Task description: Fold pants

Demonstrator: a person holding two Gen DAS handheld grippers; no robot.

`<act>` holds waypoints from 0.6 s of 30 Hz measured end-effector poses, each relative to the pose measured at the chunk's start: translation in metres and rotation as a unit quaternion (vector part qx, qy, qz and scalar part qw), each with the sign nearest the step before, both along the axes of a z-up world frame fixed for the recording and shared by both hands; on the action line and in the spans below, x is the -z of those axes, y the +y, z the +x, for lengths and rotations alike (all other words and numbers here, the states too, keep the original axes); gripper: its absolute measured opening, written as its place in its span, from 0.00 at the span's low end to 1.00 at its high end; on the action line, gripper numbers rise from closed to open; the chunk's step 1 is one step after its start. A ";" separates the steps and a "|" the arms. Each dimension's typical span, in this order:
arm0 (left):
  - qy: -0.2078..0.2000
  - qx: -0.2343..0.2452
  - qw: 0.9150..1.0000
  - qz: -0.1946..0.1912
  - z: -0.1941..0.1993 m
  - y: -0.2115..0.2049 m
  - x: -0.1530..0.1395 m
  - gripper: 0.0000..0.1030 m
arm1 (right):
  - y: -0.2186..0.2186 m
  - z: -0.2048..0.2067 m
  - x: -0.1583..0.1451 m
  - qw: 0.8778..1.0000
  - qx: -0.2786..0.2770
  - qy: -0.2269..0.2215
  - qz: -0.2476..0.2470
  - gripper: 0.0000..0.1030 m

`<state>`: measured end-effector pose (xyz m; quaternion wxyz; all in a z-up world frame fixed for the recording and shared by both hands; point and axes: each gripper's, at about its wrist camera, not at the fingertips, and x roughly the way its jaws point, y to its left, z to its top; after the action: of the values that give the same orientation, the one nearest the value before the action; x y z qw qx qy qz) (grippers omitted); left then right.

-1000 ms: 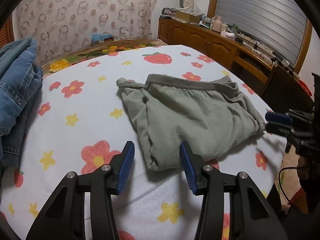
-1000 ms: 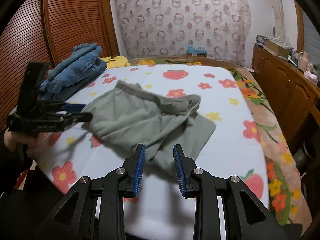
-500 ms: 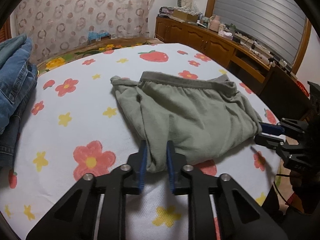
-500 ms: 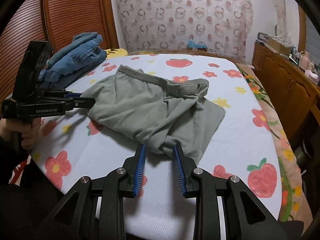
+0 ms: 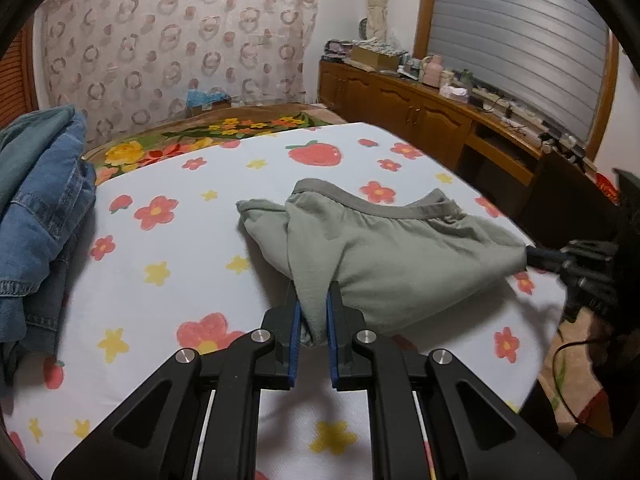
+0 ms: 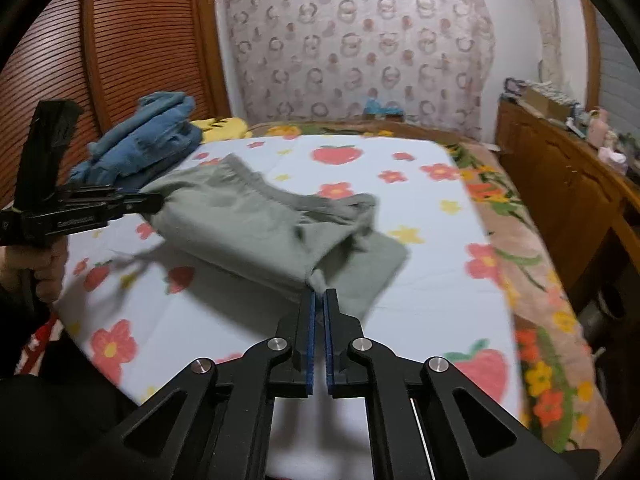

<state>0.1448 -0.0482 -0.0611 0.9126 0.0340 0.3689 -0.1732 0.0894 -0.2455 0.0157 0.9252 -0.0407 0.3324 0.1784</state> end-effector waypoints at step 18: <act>0.025 0.006 1.000 0.008 -0.001 0.002 0.010 0.12 | 0.009 0.002 0.013 0.997 -0.028 0.042 0.052 0.25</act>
<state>0.1436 -0.0463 -0.0716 0.9017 0.0387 0.3929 -0.1762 0.0913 -0.2365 0.0031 0.9059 0.0062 0.3603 0.2226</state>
